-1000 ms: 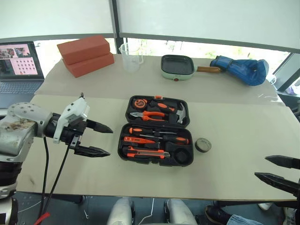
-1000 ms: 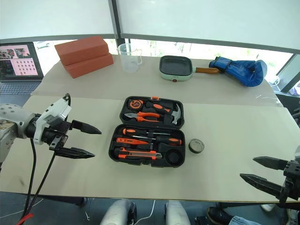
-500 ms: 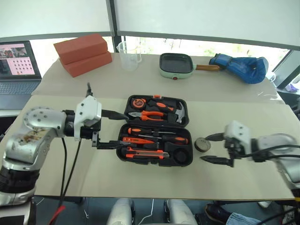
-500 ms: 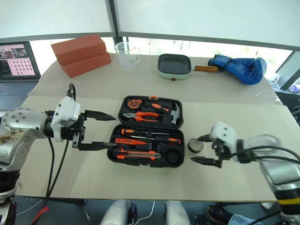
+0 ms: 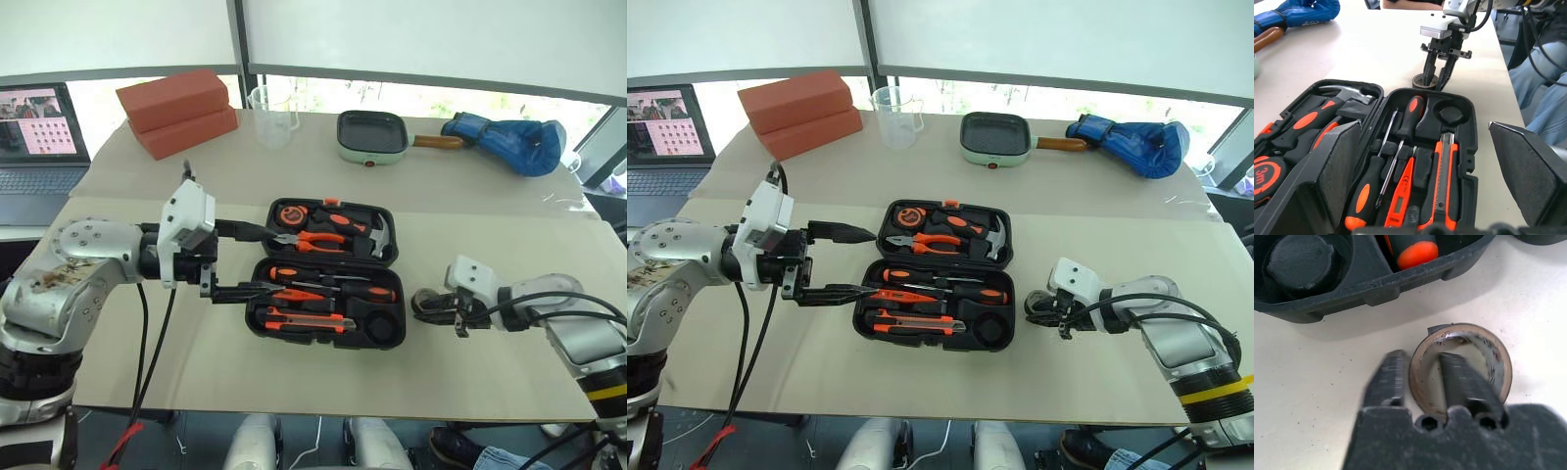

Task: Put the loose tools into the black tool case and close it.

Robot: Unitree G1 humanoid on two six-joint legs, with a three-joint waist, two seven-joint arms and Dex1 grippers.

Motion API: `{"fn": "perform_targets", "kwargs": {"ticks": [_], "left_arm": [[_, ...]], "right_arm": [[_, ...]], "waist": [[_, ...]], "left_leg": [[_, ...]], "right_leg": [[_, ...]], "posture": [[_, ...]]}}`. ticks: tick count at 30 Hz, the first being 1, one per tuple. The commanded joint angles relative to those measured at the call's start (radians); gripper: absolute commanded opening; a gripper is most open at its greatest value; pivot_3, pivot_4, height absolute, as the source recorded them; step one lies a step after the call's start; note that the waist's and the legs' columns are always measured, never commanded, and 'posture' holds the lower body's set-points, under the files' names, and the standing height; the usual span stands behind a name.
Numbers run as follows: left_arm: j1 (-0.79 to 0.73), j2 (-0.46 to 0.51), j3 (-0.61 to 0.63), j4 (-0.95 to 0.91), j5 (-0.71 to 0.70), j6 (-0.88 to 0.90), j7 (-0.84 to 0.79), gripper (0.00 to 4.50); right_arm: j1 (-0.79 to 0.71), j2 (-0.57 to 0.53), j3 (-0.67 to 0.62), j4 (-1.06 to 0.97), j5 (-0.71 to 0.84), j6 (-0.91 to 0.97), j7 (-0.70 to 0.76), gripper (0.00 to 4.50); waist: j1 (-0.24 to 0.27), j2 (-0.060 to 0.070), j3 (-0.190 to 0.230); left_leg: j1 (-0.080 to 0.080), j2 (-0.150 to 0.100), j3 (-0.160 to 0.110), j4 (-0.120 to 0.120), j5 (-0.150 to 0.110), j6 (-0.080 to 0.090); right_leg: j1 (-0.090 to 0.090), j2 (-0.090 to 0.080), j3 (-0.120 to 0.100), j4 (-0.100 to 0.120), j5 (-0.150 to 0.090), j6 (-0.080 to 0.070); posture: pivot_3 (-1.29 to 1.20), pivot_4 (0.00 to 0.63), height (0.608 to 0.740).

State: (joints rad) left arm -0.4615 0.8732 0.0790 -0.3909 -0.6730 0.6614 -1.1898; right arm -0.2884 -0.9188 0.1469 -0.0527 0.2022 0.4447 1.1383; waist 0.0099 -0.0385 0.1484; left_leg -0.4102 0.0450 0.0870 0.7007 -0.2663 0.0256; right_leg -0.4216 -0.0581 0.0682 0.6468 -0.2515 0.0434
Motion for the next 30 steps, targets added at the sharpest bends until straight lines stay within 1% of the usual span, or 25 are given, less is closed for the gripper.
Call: {"fn": "perform_targets", "kwargs": {"ticks": [1,3,6,9,11,13,14,17,22,25,27,29,30], "left_arm": [[-0.004,0.023,-0.003,-0.049,-0.024,0.003,-0.018,4.5],[0.0,0.031,-0.011,-0.054,-0.028,0.005,-0.03,4.5],[0.0,0.034,-0.023,-0.053,-0.023,-0.006,-0.038,4.5],[-0.004,0.031,-0.044,-0.045,-0.001,-0.026,-0.041,4.5],[-0.004,0.03,-0.054,-0.042,0.009,-0.037,-0.044,4.5],[-0.002,0.04,-0.066,-0.046,0.014,-0.033,-0.052,4.5],[0.002,0.046,-0.074,-0.049,0.022,-0.035,-0.056,4.5],[0.011,0.06,-0.088,-0.054,0.035,-0.042,-0.068,4.5],[0.001,0.06,-0.089,-0.037,0.048,-0.051,-0.072,4.5],[-0.014,0.053,-0.09,-0.026,0.05,-0.053,-0.069,4.5],[-0.017,0.051,-0.094,-0.027,0.052,-0.053,-0.066,4.5],[-0.019,0.048,-0.098,-0.025,0.056,-0.054,-0.062,4.5],[-0.02,0.048,-0.099,-0.024,0.057,-0.055,-0.061,4.5]], "right_arm": [[0.035,-0.017,-0.055,-0.038,0.033,0.0,0.013,0.03],[0.043,-0.025,-0.11,-0.086,0.092,0.033,0.027,0.03],[0.022,-0.03,-0.179,-0.208,0.208,0.124,0.044,0.03],[-0.001,-0.018,-0.207,-0.353,0.332,0.22,0.037,0.03],[-0.008,-0.004,-0.195,-0.428,0.388,0.274,0.021,0.03],[0.007,-0.012,-0.13,-0.466,0.329,0.24,0.012,0.03],[0.016,-0.015,-0.086,-0.463,0.273,0.207,-0.002,0.03],[0.032,-0.014,-0.009,-0.447,0.176,0.146,-0.032,0.03],[0.064,-0.021,0.053,-0.445,0.113,0.076,-0.019,0.03],[0.081,-0.038,0.099,-0.41,0.031,0.023,-0.024,0.03],[0.073,-0.024,0.106,-0.392,0.015,0.012,-0.034,0.03],[0.066,-0.009,0.099,-0.392,0.032,0.018,-0.028,0.79],[0.064,-0.007,0.097,-0.397,0.043,0.024,-0.021,1.02]], "waist": [[0.002,0.0,0.0],[0.002,0.0,0.0],[0.0,0.0,0.0],[-0.006,0.0,0.0],[-0.007,0.0,0.0],[-0.005,0.0,0.0],[-0.005,0.0,0.0],[0.002,0.0,0.0],[0.001,0.0,0.0],[0.001,0.0,0.0],[0.003,0.0,0.0],[0.005,0.0,0.0],[0.005,0.0,0.0]], "left_leg": [[0.0,0.0,0.0,0.0,0.0,0.0],[0.0,0.0,0.0,0.0,0.0,0.0],[0.0,0.0,0.0,0.0,0.0,0.0],[0.001,0.001,-0.001,-0.001,0.0,0.0],[0.001,0.001,-0.001,-0.001,0.0,0.0],[0.001,0.001,-0.001,-0.001,0.0,0.0],[0.001,0.001,-0.001,-0.001,0.0,0.0],[0.001,0.0,0.0,-0.001,0.0,0.0],[0.0,0.0,0.001,0.0,0.0,0.0],[0.0,0.0,0.001,0.0,0.0,0.0],[0.0,-0.001,0.001,0.0,0.0,0.0],[0.0,-0.001,0.001,0.0,0.0,0.0],[0.0,-0.001,0.001,0.0,0.0,0.0]], "right_leg": [[0.0,0.0,0.0,0.0,0.0,0.0],[0.0,0.0,0.0,0.0,0.0,0.0],[0.0,0.0,0.0,0.0,0.0,0.0],[0.0,0.001,0.0,0.0,0.0,0.0],[0.0,0.001,0.0,0.0,0.0,0.0],[0.0,0.001,0.0,0.0,0.0,-0.001],[0.0,0.001,0.0,0.0,0.0,-0.001],[0.0,0.0,0.0,-0.001,0.0,0.0],[0.0,0.0,0.0,0.0,0.0,0.0],[0.0,0.0,0.0,0.0,0.0,0.0],[0.0,0.0,0.0,0.0,0.0,0.0],[0.0,-0.001,0.0,0.0,0.0,0.0],[0.001,-0.001,0.0,0.0,0.0,0.0]], "posture": [[0.0,0.15,0.74],[0.0,0.15,0.74],[0.0,0.15,0.74],[0.0,0.15,0.74],[0.0,0.15,0.74],[0.0,0.15,0.74],[0.0,0.15,0.74],[0.0,0.15,0.74],[0.0,0.15,0.74],[0.0,0.15,0.74],[0.0,0.15,0.74],[0.0,0.15,0.74],[0.0,0.15,0.74]]}}
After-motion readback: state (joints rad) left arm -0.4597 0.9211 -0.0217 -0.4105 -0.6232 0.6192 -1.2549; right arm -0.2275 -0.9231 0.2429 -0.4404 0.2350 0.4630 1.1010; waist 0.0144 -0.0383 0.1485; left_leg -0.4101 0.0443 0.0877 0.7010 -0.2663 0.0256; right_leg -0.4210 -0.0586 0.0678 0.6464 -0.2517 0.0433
